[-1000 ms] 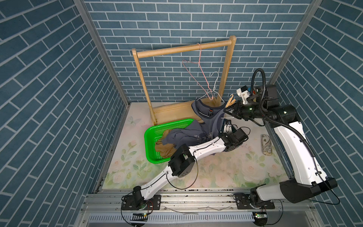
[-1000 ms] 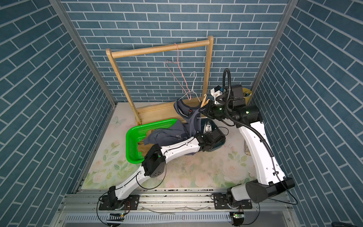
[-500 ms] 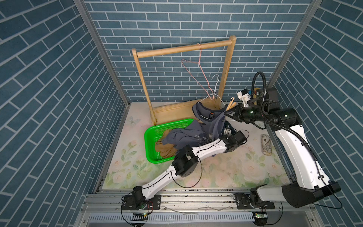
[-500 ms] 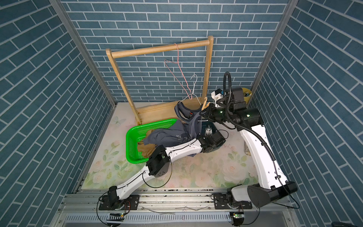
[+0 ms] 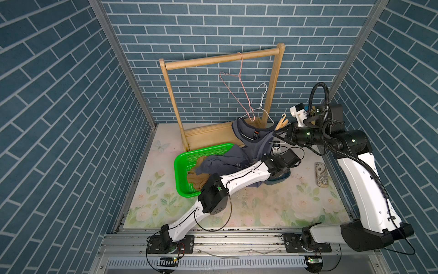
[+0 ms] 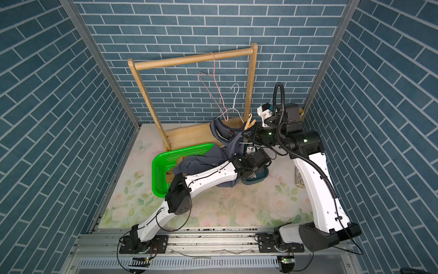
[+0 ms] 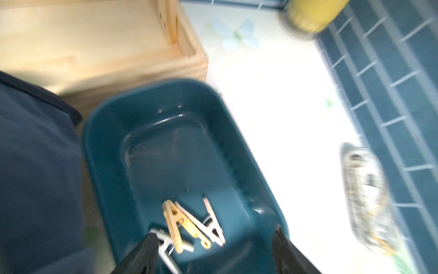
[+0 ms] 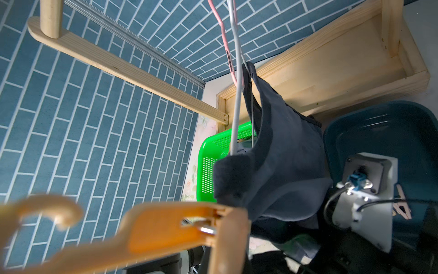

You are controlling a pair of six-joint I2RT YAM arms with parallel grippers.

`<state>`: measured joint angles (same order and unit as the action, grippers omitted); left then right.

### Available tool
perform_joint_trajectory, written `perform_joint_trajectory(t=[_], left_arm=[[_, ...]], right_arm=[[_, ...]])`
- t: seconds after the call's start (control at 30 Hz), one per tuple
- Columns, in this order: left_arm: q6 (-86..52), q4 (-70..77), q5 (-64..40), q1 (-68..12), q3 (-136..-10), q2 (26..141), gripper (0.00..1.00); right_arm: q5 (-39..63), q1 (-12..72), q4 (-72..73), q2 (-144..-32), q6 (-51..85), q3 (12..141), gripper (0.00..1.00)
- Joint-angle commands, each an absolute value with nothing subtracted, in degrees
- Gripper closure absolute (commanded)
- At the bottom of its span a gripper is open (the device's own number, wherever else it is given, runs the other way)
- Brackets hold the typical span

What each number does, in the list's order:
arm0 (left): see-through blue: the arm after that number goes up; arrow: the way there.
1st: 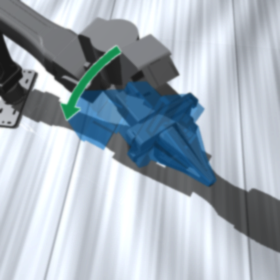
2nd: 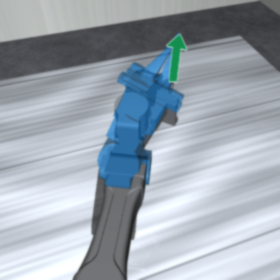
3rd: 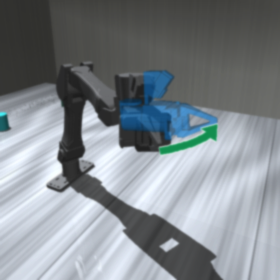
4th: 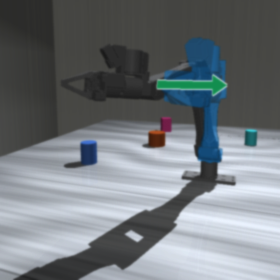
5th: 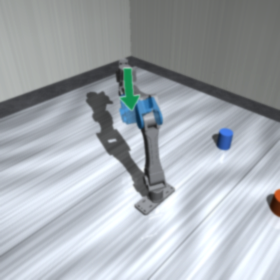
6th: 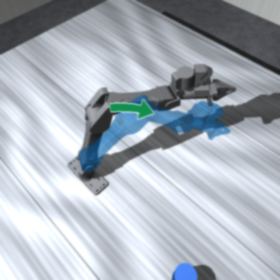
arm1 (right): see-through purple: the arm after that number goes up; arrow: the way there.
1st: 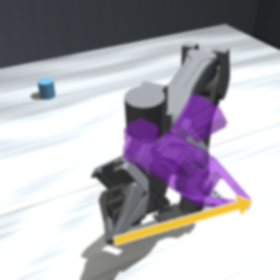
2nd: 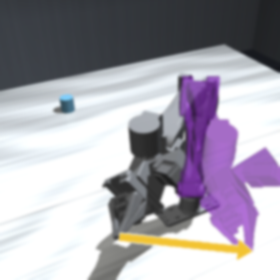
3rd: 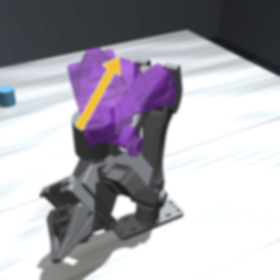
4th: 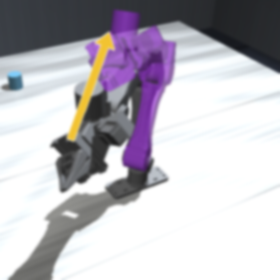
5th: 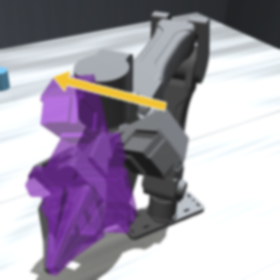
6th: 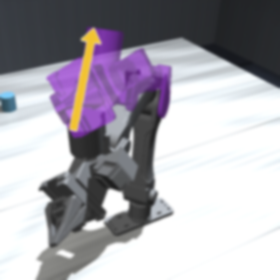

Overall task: Remove the clothespins securing tank tops to the hanger
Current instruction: Place the clothespin in the storage box, then adjust the hanger.

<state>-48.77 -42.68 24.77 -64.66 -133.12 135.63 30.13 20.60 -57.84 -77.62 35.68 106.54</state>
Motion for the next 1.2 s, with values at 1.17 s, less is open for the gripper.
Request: perform_joint_trajectory(t=[1.17], left_arm=[[-46.23, -58.31, 3.47, -71.10, -111.89, 102.86, 0.16]], right_arm=[[28.28, 19.60, -56.02, -63.77, 37.07, 92.41, 1.00]])
